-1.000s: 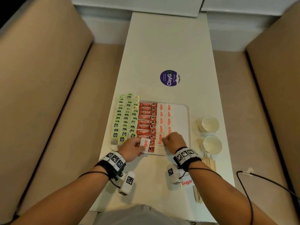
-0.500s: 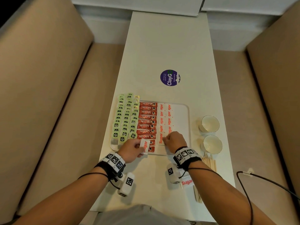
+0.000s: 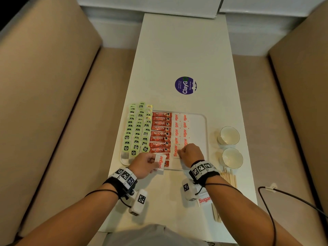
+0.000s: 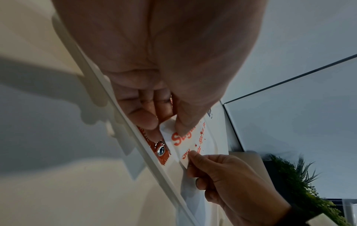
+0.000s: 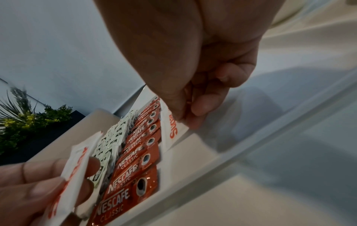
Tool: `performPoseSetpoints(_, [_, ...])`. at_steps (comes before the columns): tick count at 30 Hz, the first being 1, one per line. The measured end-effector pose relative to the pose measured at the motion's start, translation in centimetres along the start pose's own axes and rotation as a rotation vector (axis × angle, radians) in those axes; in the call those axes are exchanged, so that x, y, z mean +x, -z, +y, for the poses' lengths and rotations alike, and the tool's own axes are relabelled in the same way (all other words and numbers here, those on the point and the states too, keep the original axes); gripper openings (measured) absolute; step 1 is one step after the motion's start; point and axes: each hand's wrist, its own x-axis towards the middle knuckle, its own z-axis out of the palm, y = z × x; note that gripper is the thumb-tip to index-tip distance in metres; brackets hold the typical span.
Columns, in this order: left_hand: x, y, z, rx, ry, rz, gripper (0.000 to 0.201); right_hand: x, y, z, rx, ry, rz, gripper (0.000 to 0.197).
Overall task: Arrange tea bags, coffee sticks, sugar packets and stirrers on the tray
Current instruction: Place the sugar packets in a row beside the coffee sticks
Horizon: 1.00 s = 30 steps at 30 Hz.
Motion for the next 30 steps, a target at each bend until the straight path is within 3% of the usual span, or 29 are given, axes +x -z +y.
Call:
performPoseSetpoints(8, [0.3,-0.3,0.7,0.015,-0.014,0.014,0.013,-1.2,0.7,0.7,0.091,0.069,0.012,0.030])
performPoseSetpoints(14, [1.1,-1.2,1.5,0.006,-0.047,0.020,0.015,-3.5,0.5,0.9,0.206,0.210,-0.073,0.034])
performPoseSetpoints(20, [2.0,-2.6,2.3,-0.068,-0.082,-0.012,0.019,-4.6,0.4,1.4,0.221,0.246,-0.081,0.033])
performPoseSetpoints(26, [2.7,-3.6,3.3,0.086,-0.149,0.022,0.002,-4.4,1.3,2.2,0.181,0.226,-0.053,0.030])
performPoseSetpoints(30, [3.6,-3.4,4.4,0.299,-0.189,0.079,0.015,-3.3,2.4,2.9,0.177,0.162,0.019,0.027])
